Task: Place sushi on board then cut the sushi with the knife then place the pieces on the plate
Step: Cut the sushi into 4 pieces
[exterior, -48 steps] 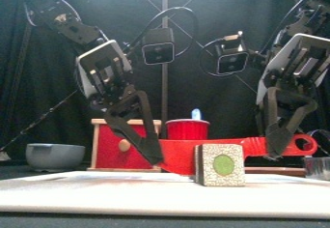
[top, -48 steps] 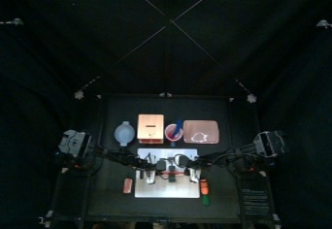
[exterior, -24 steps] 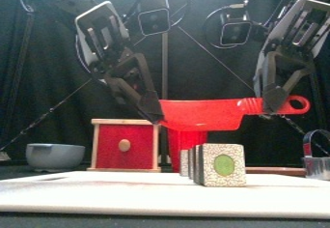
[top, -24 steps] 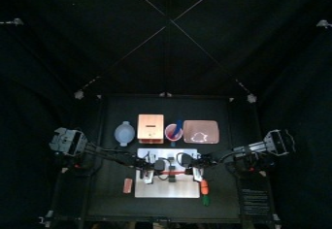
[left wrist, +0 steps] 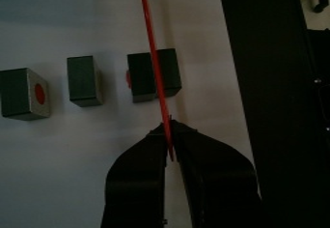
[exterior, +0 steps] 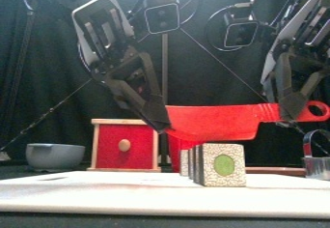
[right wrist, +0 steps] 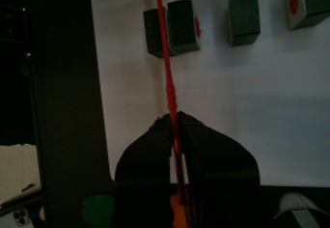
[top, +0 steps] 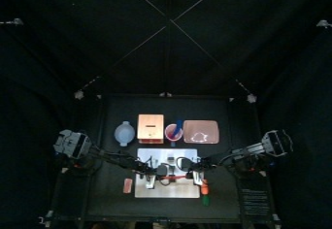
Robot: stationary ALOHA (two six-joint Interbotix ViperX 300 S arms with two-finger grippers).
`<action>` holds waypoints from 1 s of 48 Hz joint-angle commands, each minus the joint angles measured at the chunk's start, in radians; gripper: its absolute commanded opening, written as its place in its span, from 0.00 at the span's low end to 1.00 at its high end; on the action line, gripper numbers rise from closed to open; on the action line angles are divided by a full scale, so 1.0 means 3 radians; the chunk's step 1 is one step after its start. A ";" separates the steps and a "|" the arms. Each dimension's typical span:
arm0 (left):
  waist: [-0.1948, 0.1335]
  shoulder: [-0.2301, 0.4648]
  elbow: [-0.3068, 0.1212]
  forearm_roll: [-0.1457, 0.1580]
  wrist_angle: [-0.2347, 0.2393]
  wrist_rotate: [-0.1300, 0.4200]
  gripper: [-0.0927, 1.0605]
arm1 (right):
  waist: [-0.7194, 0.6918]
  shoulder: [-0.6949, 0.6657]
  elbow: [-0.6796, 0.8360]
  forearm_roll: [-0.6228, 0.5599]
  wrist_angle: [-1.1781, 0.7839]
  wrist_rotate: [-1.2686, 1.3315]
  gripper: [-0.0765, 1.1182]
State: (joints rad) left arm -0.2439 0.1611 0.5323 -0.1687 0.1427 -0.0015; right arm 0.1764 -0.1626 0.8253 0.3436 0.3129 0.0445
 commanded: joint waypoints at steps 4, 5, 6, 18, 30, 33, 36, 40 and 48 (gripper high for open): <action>-0.0026 -0.0031 -0.0082 0.0000 -0.0010 0.0005 0.53 | -0.0005 -0.0031 -0.0061 -0.0010 -0.0010 0.0005 0.37; -0.0026 -0.0036 -0.0082 0.0000 -0.0010 0.0005 0.53 | -0.0005 -0.0036 -0.0066 -0.0010 -0.0010 0.0000 0.37; -0.0026 -0.0041 -0.0087 0.0000 -0.0005 0.0010 0.53 | -0.0005 -0.0036 -0.0066 -0.0010 -0.0010 0.0005 0.37; -0.0020 -0.0123 -0.0077 0.0005 0.0005 0.0015 0.53 | -0.0010 -0.0107 -0.0092 -0.0031 -0.0010 0.0000 0.37; 0.0000 -0.0153 -0.0051 0.0036 0.0005 0.0015 0.53 | -0.0026 -0.0128 -0.0092 -0.0046 -0.0010 -0.0005 0.37; 0.0000 -0.0153 -0.0041 0.0051 0.0005 0.0015 0.53 | -0.0031 -0.0123 -0.0087 -0.0046 -0.0010 -0.0005 0.37; 0.0005 -0.0138 -0.0036 0.0061 0.0005 0.0015 0.53 | -0.0031 -0.0107 -0.0087 -0.0056 -0.0015 -0.0005 0.37; 0.0005 -0.0128 -0.0036 0.0082 0.0005 0.0015 0.53 | -0.0031 -0.0097 -0.0087 -0.0072 -0.0015 -0.0005 0.37; 0.0020 -0.0102 -0.0026 0.0097 0.0005 0.0015 0.53 | -0.0031 -0.0056 -0.0092 -0.0077 -0.0015 0.0000 0.37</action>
State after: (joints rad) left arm -0.2393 0.1442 0.5354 -0.1427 0.1488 0.0031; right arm 0.1733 -0.1672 0.8176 0.3206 0.3129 0.0430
